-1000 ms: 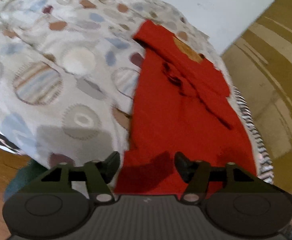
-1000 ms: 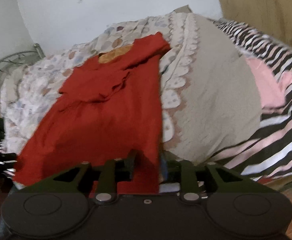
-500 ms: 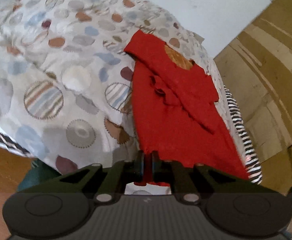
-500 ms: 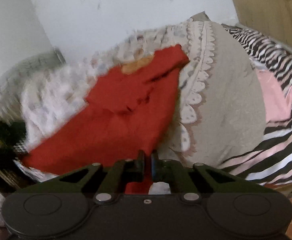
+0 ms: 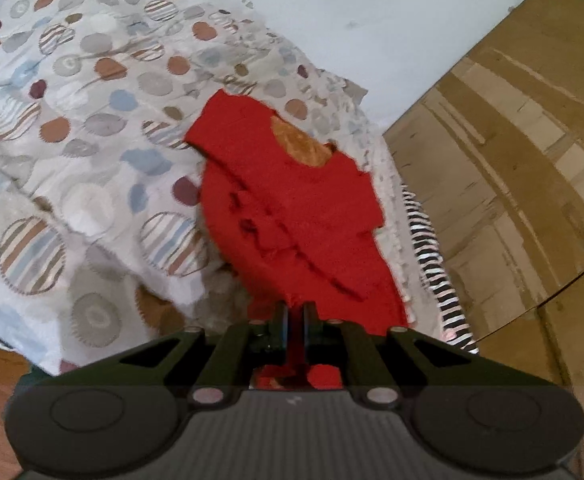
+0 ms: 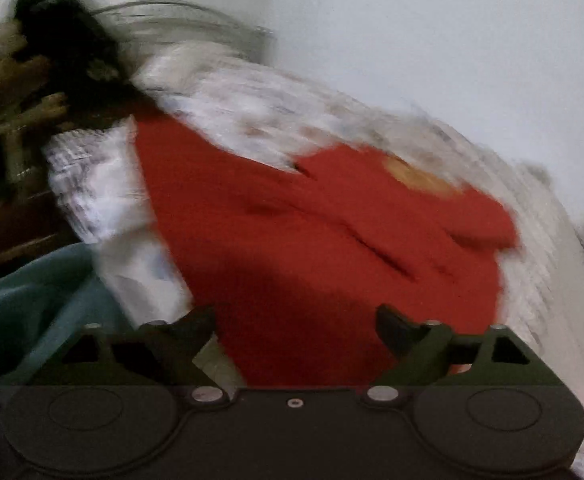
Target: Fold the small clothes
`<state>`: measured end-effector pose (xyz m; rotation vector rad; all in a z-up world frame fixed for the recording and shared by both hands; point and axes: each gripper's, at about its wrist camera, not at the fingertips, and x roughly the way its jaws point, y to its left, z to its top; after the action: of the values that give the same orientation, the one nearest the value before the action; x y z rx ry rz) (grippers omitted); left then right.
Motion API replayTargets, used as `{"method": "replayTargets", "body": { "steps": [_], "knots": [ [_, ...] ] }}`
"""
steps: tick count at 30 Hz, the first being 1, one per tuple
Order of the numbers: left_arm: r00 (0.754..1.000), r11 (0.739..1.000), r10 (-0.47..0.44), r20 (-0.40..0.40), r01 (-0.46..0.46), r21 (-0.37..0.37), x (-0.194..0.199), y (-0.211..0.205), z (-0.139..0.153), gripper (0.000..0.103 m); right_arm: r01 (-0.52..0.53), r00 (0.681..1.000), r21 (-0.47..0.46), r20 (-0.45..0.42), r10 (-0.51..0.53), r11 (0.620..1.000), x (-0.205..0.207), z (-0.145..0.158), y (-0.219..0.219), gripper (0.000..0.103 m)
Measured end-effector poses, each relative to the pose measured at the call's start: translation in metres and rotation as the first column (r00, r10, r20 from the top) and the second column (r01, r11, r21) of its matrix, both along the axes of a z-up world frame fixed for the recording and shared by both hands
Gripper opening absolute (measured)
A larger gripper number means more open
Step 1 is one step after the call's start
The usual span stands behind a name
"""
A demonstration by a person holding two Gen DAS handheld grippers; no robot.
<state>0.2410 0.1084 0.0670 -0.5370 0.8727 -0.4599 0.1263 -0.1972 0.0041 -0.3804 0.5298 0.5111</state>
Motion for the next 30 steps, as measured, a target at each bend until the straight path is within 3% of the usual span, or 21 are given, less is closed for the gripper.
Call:
{"method": "replayTargets", "body": {
  "steps": [3,5,9,14,17,19,20,21,24,26,28,30],
  "knots": [
    [1.000,0.999,-0.017,0.004,0.017,-0.036,0.008,-0.008,0.010,0.006,-0.108,0.991,-0.075,0.074,0.113,0.991,-0.004,-0.003,0.038,0.093],
    [0.999,0.998,-0.031,0.010,0.032,-0.052,0.012,-0.015,0.016,0.006,-0.123,0.984,-0.089,0.115,0.133,0.988,0.000,-0.006,0.059,0.094],
    [0.999,0.996,-0.043,0.011,0.044,-0.080,0.021,-0.025,0.022,0.006,-0.007,0.971,-0.172,0.236,0.048,0.985,0.016,-0.021,0.101,0.094],
    [1.000,0.993,-0.029,0.002,0.029,-0.114,0.025,-0.016,0.025,0.006,0.154,0.948,-0.293,0.313,-0.058,0.944,0.045,-0.049,0.120,0.078],
    [1.000,0.993,-0.019,-0.004,0.019,-0.120,0.024,-0.004,0.020,0.006,0.160,0.925,-0.323,0.379,-0.028,0.933,0.040,-0.049,0.118,0.052],
    [1.000,0.993,-0.021,-0.007,0.020,-0.120,0.022,0.005,0.015,0.007,0.132,0.919,-0.333,0.394,0.011,0.934,0.035,-0.041,0.111,0.018],
    [1.000,0.993,-0.020,-0.007,0.019,-0.115,0.020,0.009,0.011,0.007,0.113,0.919,-0.339,0.393,0.032,0.934,0.033,-0.037,0.106,0.012],
    [1.000,0.994,-0.017,-0.006,0.016,-0.106,0.019,0.012,0.007,0.008,0.083,0.923,-0.343,0.379,0.057,0.936,0.032,-0.032,0.103,0.007],
    [1.000,0.998,-0.002,-0.018,0.001,-0.068,0.014,0.023,-0.004,0.014,-0.003,0.954,-0.305,0.283,0.094,0.952,0.040,-0.012,0.091,0.006],
    [0.999,0.999,0.009,-0.040,-0.011,-0.034,0.011,0.030,-0.013,0.043,-0.061,0.988,-0.206,0.127,0.089,0.977,0.062,0.003,0.085,0.006],
    [0.999,0.999,0.041,-0.036,-0.040,0.006,0.007,0.037,-0.020,0.068,-0.111,0.993,-0.116,-0.041,0.107,0.987,0.084,0.016,0.074,0.006],
    [0.997,0.995,0.072,0.000,-0.071,0.075,-0.001,0.040,-0.024,0.075,-0.128,0.971,-0.026,-0.208,0.120,0.991,0.111,0.026,0.064,0.006]
  ]
}}
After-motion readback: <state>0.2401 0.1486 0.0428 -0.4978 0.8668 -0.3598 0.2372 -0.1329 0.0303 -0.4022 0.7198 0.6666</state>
